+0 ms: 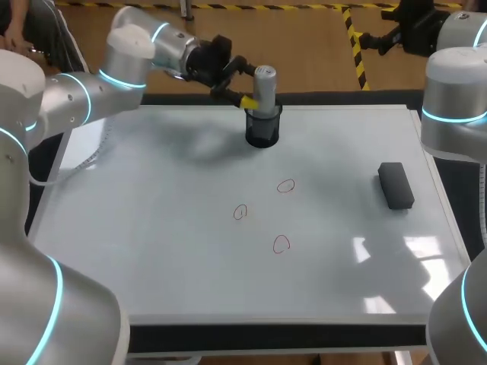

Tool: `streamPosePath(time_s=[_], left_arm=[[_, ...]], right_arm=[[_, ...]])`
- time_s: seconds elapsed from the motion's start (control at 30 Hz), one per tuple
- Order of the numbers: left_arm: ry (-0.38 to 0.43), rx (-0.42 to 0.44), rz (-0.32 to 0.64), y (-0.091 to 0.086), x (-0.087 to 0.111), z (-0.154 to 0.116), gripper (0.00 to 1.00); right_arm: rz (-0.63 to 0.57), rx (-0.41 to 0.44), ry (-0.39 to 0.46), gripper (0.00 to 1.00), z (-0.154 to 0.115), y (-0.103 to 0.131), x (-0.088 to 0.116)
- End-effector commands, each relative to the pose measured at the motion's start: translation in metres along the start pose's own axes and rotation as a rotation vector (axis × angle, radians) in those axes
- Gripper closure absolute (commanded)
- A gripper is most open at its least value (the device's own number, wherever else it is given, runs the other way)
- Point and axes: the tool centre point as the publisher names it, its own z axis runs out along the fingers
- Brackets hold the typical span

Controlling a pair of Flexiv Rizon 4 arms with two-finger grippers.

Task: Pick up the inspection probe, press it on each red-marked spot on the whiteboard one by one, put down the probe, pick up the eraser, and wipe off all the red marks.

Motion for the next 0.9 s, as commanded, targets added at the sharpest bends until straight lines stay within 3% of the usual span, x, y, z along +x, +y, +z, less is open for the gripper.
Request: streamPosePath(time_s=[0.03, 0.43, 0.9], left_arm=[[0.071, 0.001, 0.001, 0.0057, -0.0054, 0.0053, 0.00], [-0.038, -0.020, -0.003, 0.0103, -0.0073, 0.0109, 0.00], [-0.055, -0.017, -0.007, 0.0126, -0.0103, 0.0129, 0.00]], right_arm=[[0.000, 0.000, 0.000, 0.00, 0.0000, 0.0000, 0.0000], [0.000, 0.000, 0.000, 0.00, 0.0000, 0.0000, 0.0000], [0.000, 0.000, 0.000, 0.00, 0.0000, 0.0000, 0.0000]])
